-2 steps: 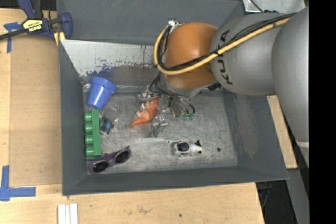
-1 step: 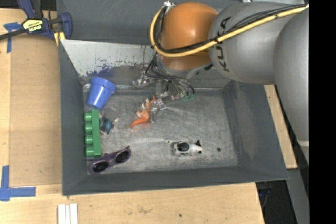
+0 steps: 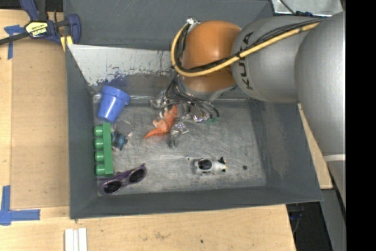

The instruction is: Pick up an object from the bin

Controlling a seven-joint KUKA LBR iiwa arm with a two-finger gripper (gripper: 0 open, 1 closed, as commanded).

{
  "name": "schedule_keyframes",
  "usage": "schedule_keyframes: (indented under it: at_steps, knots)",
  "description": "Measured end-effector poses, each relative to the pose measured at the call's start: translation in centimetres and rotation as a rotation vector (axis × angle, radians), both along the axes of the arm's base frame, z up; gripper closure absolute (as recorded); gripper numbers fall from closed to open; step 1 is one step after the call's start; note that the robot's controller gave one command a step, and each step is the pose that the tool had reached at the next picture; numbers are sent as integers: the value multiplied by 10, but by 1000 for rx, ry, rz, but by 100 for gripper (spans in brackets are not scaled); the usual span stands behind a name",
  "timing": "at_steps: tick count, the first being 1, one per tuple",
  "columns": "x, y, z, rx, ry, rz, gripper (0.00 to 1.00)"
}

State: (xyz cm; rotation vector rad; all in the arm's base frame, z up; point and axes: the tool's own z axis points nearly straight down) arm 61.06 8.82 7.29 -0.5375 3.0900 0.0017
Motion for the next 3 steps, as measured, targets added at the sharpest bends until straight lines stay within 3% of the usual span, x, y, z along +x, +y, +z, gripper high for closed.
schedule_keyframes:
  at_steps: [1, 3]
  knots:
    - [16, -4, 4, 5, -16, 248, 100]
    - [16, -4, 6, 4, -14, 247, 100]
